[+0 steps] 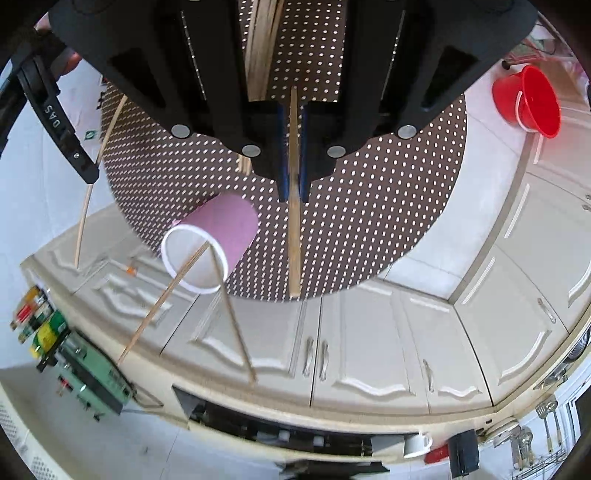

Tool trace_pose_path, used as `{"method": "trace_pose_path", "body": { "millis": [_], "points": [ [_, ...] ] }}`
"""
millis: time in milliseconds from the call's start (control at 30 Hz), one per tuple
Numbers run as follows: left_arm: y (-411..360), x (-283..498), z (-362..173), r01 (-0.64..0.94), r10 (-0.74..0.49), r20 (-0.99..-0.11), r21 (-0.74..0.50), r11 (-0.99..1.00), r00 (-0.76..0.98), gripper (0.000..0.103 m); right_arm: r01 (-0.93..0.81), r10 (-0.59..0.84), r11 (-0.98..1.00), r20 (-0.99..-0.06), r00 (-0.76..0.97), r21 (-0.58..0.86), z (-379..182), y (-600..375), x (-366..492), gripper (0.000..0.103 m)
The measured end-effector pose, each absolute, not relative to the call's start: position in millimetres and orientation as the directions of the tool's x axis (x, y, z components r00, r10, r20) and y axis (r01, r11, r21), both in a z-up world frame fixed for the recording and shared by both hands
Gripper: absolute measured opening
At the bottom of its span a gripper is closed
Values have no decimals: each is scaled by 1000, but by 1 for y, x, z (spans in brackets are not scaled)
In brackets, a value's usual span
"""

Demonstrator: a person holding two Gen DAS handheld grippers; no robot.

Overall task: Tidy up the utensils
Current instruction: 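Lift both chopsticks upright and carry them toward the pink cup, then lower both held chopsticks down into the pink cup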

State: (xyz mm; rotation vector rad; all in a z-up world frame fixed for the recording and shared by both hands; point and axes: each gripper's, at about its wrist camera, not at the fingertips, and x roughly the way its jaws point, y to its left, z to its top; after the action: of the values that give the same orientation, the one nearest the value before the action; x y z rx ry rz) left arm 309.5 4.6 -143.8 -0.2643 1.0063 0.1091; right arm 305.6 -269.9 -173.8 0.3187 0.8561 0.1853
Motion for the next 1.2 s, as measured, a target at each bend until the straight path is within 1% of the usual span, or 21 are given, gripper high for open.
{"method": "trace_pose_path", "body": {
  "millis": [200,400,633,767,967,1200],
  "points": [
    [4,311,-125,-186,-55,-820,-194,963,570,6,-22,268,933,-654,708,358,-148,-271,309,5],
    [6,308,-91,-138,-74,-762,-211,968,643,6,60,162,943,-609,776,328,-125,-270,316,5],
    [7,317,-56,-82,-105,-700,-229,970,706,6,50,162,932,-536,828,358,-101,-261,330,5],
    [7,323,-44,-59,-125,-672,-244,968,730,6,36,187,913,-497,848,406,-95,-257,341,5],
    [8,328,-29,-44,-138,-652,-255,966,745,6,81,172,888,-491,854,452,-103,-251,358,5],
    [6,337,-25,-32,-153,-646,-265,964,748,6,121,140,880,-496,857,459,-112,-238,373,5]
  ]
}}
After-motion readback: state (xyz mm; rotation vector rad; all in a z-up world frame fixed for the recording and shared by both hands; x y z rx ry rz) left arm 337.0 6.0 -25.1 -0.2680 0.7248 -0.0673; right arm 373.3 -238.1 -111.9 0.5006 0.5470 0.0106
